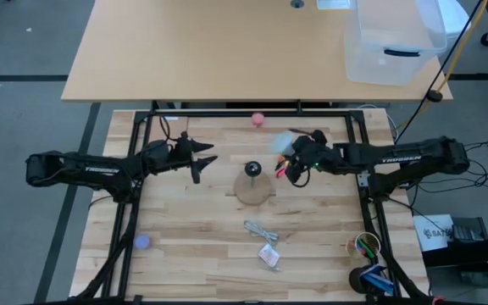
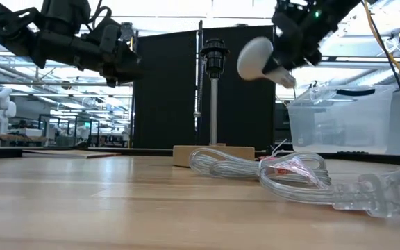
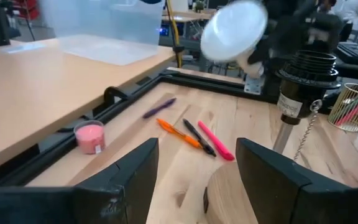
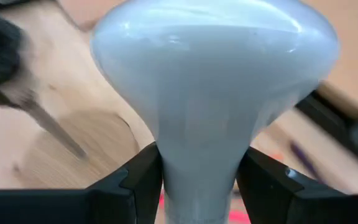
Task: Screw lightbulb
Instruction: Remove the white lightbulb from the desk lamp
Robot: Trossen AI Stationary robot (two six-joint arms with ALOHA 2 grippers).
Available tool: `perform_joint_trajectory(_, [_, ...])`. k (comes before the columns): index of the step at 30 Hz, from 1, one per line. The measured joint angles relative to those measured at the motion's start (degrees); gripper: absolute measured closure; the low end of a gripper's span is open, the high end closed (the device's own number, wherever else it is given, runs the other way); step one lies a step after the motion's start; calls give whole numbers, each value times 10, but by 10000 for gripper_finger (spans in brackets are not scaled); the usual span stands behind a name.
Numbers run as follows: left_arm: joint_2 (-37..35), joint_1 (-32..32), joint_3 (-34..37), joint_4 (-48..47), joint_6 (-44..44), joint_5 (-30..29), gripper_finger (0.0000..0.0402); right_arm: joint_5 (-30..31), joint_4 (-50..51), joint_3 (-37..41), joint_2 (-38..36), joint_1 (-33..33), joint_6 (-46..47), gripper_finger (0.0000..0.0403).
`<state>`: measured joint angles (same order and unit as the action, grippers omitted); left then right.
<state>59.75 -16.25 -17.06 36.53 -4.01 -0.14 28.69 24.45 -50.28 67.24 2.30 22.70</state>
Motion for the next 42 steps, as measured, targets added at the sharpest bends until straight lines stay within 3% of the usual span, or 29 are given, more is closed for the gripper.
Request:
perform_joint_trajectory(11, [0,0,0,0,5,4,182,2,160,0,110,6,266,227])
perform_joint_trajectory(22, [0,0,0,1,16,19,182,-23,249,0,185,-55,491,227])
perform_joint_trajectory(34, [0,0,0,4,13,29,182,-48,214,39,201,-122,640,227])
perform_joint_trajectory(42, [0,0,0,6,10,29,182,-35,170,66,201,-139,659,227])
